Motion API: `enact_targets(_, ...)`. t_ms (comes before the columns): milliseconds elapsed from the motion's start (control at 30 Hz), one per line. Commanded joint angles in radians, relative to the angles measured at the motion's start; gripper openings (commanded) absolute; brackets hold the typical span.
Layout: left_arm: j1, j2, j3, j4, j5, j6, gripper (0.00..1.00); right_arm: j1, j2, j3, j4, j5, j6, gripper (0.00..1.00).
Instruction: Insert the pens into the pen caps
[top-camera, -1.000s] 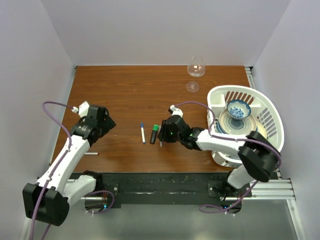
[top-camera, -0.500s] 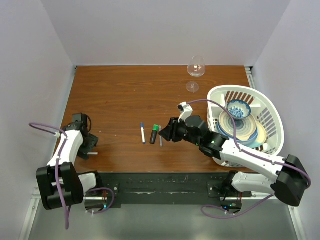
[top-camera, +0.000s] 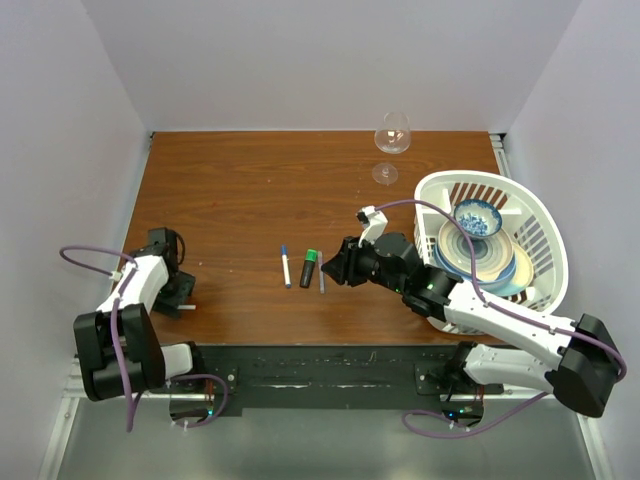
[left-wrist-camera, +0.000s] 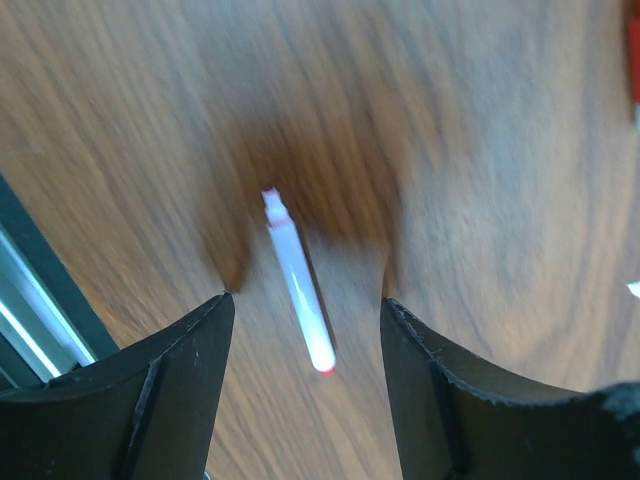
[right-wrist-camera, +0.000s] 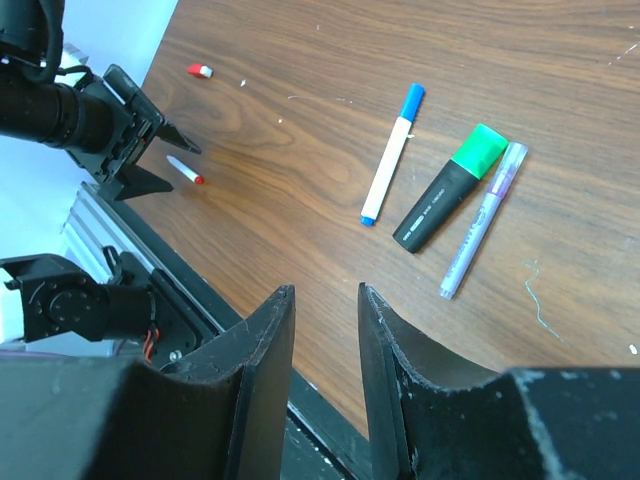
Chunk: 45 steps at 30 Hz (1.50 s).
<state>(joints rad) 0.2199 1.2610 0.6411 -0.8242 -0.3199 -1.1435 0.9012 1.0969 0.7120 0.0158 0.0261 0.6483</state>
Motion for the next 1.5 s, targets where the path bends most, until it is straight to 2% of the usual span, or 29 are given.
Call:
enact_targets(0,0.032,0.011,0.023,0.026,-0.099,-0.035,0.64,0.002,-0.022,0.010,0.023,-0.015,-0.027,0.35)
enact_targets(233,0.045,0.006,-0.004,0.085,-0.068,-0.009,0.58,0.004,-0.037,0.012,0.027,-0.023,-0.019,0.35)
enact_targets(600,0.045,0.087,-0.040,0.119,-0.042,0.005,0.45,0.002,-0.042,0.018,0.032,-0.023,-0.007,0.35)
enact_targets(667,0.047,0.087,-0.052,0.132,-0.028,0.014,0.30,0.002,-0.042,0.021,0.029,-0.023,-0.007,0.35)
enact_targets(700,0.047,0.087,-0.057,0.137,-0.018,0.027,0.18,0.002,-0.040,0.023,0.029,-0.023,-0.007,0.35)
enact_targets(800,0.045,0.087,-0.063,0.155,0.045,0.069,0.00,0.002,-0.034,0.030,0.027,-0.043,0.002,0.35)
enact_targets(933,0.038,0.039,-0.049,0.183,0.168,0.160,0.00,0.002,-0.006,0.035,0.042,-0.086,0.048,0.35)
enact_targets(1033,0.001,-0.041,-0.035,0.203,0.249,0.241,0.00,0.002,0.027,0.066,0.065,-0.149,0.044,0.41)
enact_targets(1100,-0.049,-0.099,-0.040,0.247,0.298,0.297,0.00,0.002,0.034,0.072,0.082,-0.182,0.039,0.50)
enact_targets(1167,-0.108,-0.202,-0.053,0.299,0.408,0.338,0.00,0.002,0.041,0.076,0.127,-0.209,0.027,0.55)
enact_targets(1200,-0.123,-0.272,-0.063,0.386,0.464,0.353,0.00,0.002,0.049,0.079,0.136,-0.218,0.016,0.57)
enact_targets(1233,-0.137,-0.305,-0.092,0.440,0.599,0.367,0.00,0.002,0.057,0.092,0.138,-0.218,0.013,0.57)
enact_targets(1333,-0.175,-0.400,-0.132,0.604,0.802,0.343,0.00,0.004,0.101,0.109,0.170,-0.221,0.020,0.59)
enact_targets(1467,-0.209,-0.452,-0.121,0.698,0.926,0.334,0.00,0.002,0.205,0.141,0.255,-0.326,0.046,0.63)
